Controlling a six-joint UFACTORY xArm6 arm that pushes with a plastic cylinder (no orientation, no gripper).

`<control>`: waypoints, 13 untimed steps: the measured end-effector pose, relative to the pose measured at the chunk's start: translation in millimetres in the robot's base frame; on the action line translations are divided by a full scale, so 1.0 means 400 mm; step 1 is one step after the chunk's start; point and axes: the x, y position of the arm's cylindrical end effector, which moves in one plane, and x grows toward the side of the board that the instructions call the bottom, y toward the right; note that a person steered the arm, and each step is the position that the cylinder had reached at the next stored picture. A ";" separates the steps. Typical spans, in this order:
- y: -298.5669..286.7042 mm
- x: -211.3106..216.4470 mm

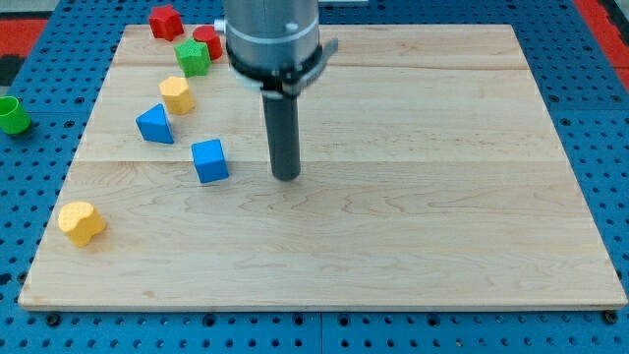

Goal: Move the yellow heart into the blue triangle

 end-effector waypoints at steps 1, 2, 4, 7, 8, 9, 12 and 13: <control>0.009 0.104; -0.083 0.281; -0.467 0.307; -0.559 0.164; -0.524 0.236; -0.449 0.185; -0.468 0.059; -0.565 0.005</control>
